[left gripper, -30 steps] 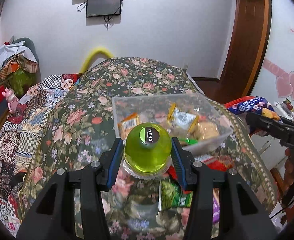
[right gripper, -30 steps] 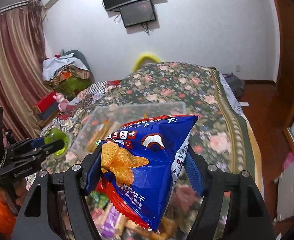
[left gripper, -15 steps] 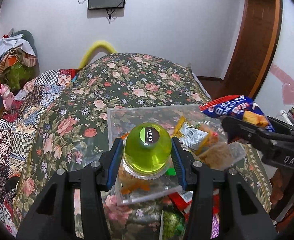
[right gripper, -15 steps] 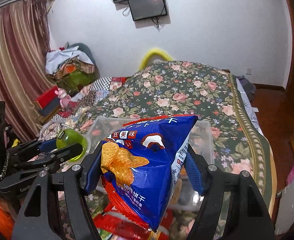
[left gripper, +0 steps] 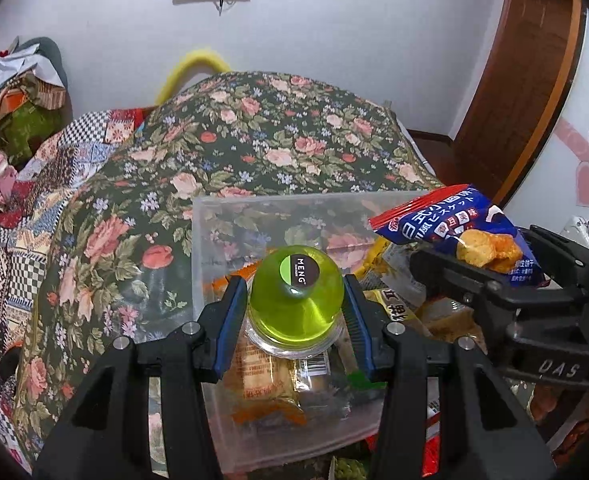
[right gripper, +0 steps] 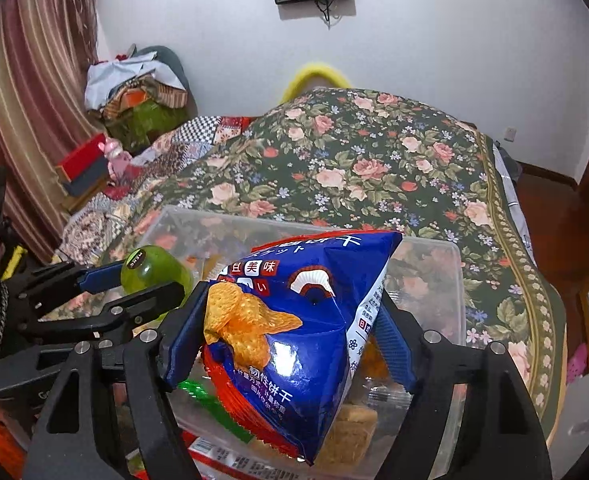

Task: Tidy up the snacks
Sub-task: 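Lift both held items and carry them over the clear box, then lower the bottle and blue bag into the box and open both tools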

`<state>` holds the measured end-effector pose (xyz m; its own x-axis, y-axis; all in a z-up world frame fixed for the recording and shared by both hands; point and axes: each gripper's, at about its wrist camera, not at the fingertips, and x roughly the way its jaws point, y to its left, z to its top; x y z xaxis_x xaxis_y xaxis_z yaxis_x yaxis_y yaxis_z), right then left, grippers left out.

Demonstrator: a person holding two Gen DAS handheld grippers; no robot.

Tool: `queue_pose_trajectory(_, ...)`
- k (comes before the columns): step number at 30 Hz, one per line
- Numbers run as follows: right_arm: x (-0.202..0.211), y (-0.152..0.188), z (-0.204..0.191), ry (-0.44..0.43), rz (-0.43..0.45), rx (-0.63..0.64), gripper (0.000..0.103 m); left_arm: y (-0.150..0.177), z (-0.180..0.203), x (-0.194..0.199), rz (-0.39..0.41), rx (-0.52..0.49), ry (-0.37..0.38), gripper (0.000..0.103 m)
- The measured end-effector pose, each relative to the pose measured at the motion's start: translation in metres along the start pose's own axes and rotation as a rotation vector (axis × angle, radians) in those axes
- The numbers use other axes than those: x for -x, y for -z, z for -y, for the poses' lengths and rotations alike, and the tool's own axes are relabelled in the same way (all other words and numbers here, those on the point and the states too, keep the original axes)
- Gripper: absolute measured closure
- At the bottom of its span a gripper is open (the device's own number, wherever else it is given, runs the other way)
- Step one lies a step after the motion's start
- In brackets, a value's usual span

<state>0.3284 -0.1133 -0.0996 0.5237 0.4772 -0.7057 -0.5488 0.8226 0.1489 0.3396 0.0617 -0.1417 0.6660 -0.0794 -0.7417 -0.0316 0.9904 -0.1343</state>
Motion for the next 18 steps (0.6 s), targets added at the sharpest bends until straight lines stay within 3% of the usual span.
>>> queue_pose_trajectory(9, -0.004, 0.007, -0.001, 0.023, -0.05, 0.015, 0.018, 0.003, -0.003, -0.001, -0.029, 0.027, 0.018, 0.051)
queue_pose_trajectory(13, 0.009, 0.007, 0.001, 0.029, -0.029, 0.006, 0.008, 0.002, 0.001, 0.018, 0.016, 0.012, -0.004, 0.042)
queue_pose_trajectory(18, 0.037, 0.011, 0.002, 0.03, 0.014, 0.0, 0.007, 0.006, 0.006, 0.05, 0.06, -0.011, -0.01, 0.038)
